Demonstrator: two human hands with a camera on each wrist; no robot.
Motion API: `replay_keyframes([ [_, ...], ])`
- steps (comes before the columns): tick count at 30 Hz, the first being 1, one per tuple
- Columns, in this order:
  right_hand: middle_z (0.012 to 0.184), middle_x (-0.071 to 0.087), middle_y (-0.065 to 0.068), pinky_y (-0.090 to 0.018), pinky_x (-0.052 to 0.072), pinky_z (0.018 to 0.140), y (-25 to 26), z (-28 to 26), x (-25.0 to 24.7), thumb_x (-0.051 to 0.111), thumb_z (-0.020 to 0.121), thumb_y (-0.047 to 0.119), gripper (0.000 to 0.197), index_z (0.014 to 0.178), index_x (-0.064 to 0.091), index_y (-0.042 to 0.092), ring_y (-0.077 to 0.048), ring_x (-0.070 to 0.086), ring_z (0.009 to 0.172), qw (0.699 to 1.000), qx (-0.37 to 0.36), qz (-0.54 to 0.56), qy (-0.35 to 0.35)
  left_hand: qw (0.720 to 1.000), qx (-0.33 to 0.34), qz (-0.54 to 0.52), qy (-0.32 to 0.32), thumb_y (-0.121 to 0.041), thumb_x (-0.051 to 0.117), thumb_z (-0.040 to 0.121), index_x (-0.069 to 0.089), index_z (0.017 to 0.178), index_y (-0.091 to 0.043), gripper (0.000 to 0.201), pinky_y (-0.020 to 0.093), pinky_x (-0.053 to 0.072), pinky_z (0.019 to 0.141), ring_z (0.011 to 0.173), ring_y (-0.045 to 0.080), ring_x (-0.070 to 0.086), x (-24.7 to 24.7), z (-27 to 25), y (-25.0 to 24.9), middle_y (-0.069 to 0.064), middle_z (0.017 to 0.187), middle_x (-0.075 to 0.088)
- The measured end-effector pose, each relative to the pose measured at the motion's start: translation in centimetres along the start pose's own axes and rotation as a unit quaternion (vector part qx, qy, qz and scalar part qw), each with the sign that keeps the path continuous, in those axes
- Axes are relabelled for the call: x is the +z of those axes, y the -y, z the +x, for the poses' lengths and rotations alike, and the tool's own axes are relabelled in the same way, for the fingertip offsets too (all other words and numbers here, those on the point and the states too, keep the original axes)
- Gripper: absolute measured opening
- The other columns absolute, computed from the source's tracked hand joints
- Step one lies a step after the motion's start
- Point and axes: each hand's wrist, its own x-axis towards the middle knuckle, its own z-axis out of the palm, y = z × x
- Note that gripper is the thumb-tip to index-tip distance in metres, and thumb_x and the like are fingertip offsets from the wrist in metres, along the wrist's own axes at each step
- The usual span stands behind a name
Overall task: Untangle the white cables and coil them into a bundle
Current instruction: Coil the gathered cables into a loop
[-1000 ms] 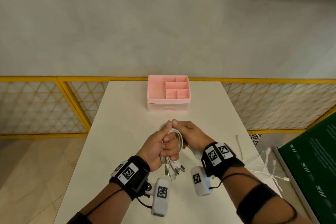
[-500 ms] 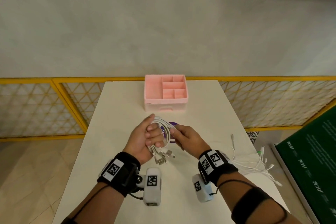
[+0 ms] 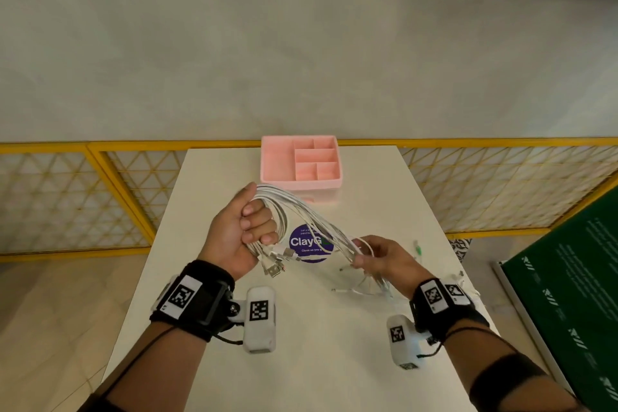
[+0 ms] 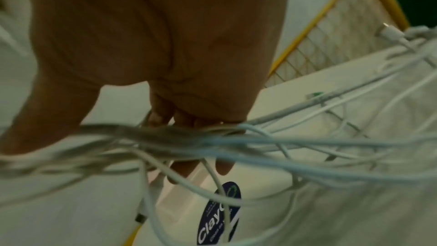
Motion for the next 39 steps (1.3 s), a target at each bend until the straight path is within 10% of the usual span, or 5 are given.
replay_keyframes([
  [5,0.098,0.075,-0.017,-0.038,0.052,0.085,-0.4,0.5,-0.1,0.064,0.091,0.003,0.015,0.099,0.071,-0.007,-0.030,0.068,0.094,0.986,0.030,0.138,-0.093,1.000,0.000,0.015,0.001,-0.042,0.050,0.097,0.038,0.053,-0.023,0.050,0.024,0.035,0.039,0.030,0.006,0.024,0.3,-0.3,-0.2,-0.009,0.038,0.025],
  [10,0.074,0.069,-0.003,-0.028,0.048,0.068,1.2,1.8,-0.9,0.065,0.086,-0.003,0.015,0.084,0.072,0.011,-0.016,0.062,0.068,0.957,-0.054,-0.109,-0.265,1.000,0.004,0.003,-0.015,-0.042,0.049,0.099,0.039,0.054,-0.022,0.050,0.024,0.036,0.040,0.030,0.006,0.024,-0.9,-0.6,0.1,-0.010,0.038,0.027],
  [17,0.059,0.049,-0.008,-0.028,0.042,0.050,2.4,1.6,-1.9,0.062,0.094,0.003,0.010,0.085,0.058,0.006,-0.019,0.045,0.046,0.973,0.000,0.132,-0.187,0.998,0.037,-0.052,-0.018,-0.042,0.048,0.099,0.041,0.050,-0.023,0.052,0.022,0.035,0.040,0.030,0.007,0.027,-2.1,-1.0,-1.3,-0.010,0.038,0.029],
  [27,0.049,0.037,-0.004,-0.032,0.038,0.058,1.1,-0.2,-6.0,0.076,0.084,0.024,0.046,0.049,0.048,0.019,-0.021,0.037,0.048,0.991,0.042,-0.039,-0.123,0.994,0.056,-0.078,-0.042,-0.042,0.046,0.100,0.041,0.049,-0.023,0.054,0.021,0.035,0.041,0.030,0.008,0.028,-2.2,-1.3,-2.5,-0.009,0.037,0.029],
  [39,0.045,0.031,0.004,-0.014,0.020,0.038,7.4,-1.5,-10.9,0.090,0.055,0.043,0.055,0.074,0.053,0.008,-0.009,0.023,0.037,0.983,-0.068,0.100,-0.141,0.996,0.057,-0.069,-0.013,-0.043,0.045,0.101,0.043,0.049,-0.023,0.055,0.021,0.036,0.041,0.030,0.008,0.029,-1.2,-1.2,-2.1,-0.009,0.038,0.031],
])
